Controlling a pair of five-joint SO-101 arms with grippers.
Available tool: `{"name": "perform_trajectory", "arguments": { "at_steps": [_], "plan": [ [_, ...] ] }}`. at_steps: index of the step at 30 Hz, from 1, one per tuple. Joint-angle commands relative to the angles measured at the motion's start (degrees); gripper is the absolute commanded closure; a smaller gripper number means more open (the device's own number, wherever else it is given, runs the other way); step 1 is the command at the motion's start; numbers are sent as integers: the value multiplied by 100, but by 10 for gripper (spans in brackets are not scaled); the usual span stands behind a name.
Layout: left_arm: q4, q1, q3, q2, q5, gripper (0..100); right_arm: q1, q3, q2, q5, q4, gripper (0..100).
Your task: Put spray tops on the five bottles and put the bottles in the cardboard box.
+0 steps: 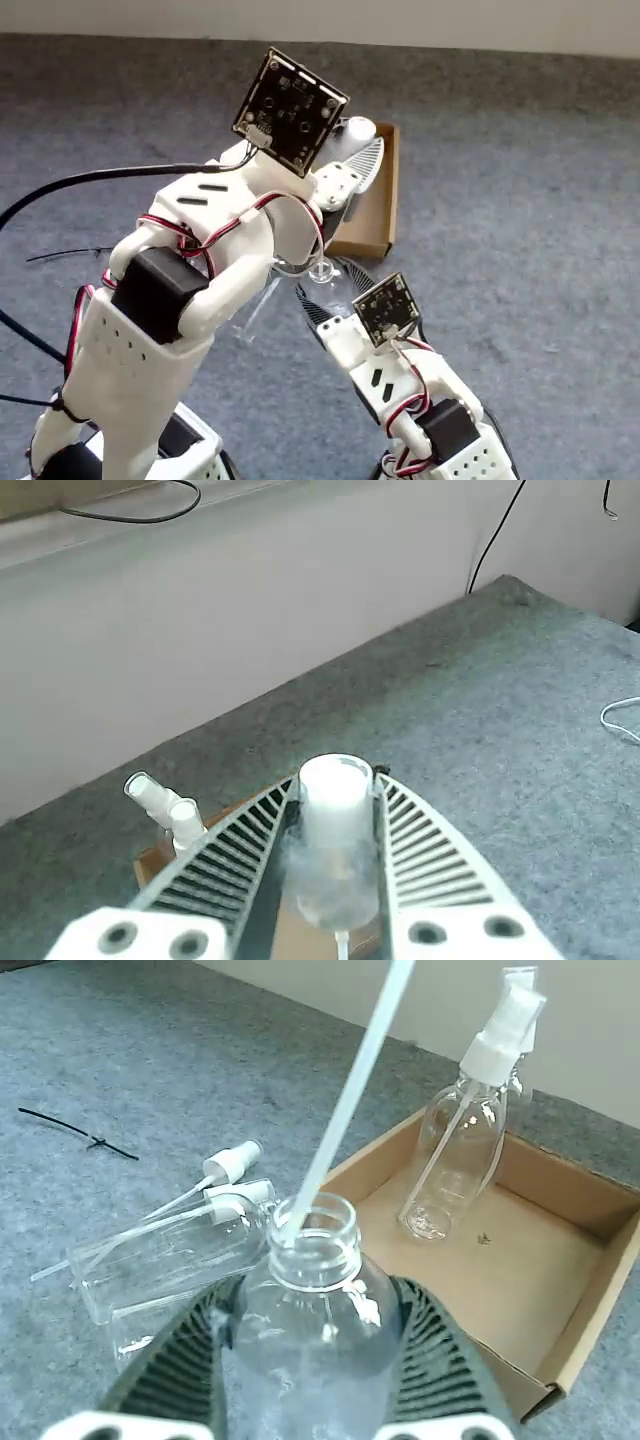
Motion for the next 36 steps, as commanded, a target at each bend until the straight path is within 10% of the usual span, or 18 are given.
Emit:
{"name": "perform_trajectory", "arguments": {
  "at_steps": [1,36],
  "plan": [
    [-149,57,13,-119,18,969,-22,-40,-66,-62,-40,995],
    [-563,92,2396,-1156,-457,969,189,-57,-75,-246,-40,995]
  ]
}}
